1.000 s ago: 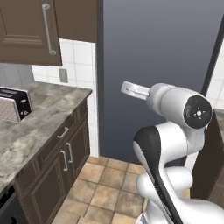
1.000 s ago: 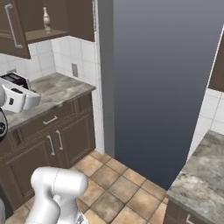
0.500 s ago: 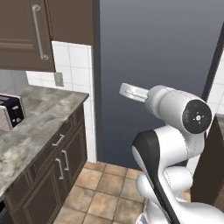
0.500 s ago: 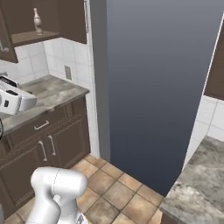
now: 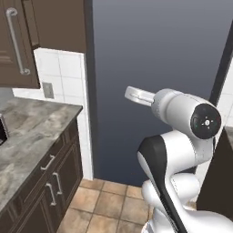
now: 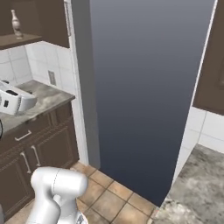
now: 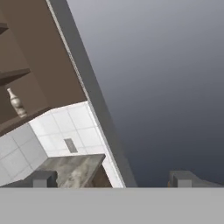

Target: There is a bowl on the dining counter. Grab a lemon wedge from the fridge and place it in the bowl. Then get the liquor bottle and glass cup from the cabinet and place them next to the bowl.

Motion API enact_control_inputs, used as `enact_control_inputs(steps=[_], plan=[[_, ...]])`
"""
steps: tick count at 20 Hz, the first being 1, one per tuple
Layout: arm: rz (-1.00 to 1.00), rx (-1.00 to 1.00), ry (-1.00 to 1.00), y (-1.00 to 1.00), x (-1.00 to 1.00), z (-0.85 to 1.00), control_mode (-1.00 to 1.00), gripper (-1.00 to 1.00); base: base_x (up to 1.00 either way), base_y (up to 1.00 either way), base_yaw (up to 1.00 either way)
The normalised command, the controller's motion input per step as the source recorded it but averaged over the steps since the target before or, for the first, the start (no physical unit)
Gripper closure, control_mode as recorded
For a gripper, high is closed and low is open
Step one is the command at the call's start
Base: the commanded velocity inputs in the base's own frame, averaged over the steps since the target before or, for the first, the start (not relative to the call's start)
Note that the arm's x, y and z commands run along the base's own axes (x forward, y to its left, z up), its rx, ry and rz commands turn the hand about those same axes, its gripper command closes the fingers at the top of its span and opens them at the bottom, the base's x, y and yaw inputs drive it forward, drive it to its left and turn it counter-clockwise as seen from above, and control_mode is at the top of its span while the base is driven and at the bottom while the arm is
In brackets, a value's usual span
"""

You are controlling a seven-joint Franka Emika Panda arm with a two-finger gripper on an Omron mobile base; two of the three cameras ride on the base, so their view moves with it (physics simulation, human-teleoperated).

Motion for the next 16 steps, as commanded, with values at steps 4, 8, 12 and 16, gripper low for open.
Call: enact_control_inputs(steps=[4, 8, 12, 16], plan=[[0.0, 0.0, 0.0, 0.0, 0.0, 0.0, 1.0, -1.0, 0.95, 0.1, 0.0], [0.0, 0.0, 0.0, 0.0, 0.0, 0.0, 1.0, -1.0, 0.82, 0.04, 0.03], [0.0, 0.0, 0.0, 0.0, 0.0, 0.0, 1.0, -1.0, 0.44, 0.19, 0.19], [0.0, 0.0, 0.0, 0.0, 0.0, 0.0, 1.0, -1.0, 0.3, 0.23, 0.44]])
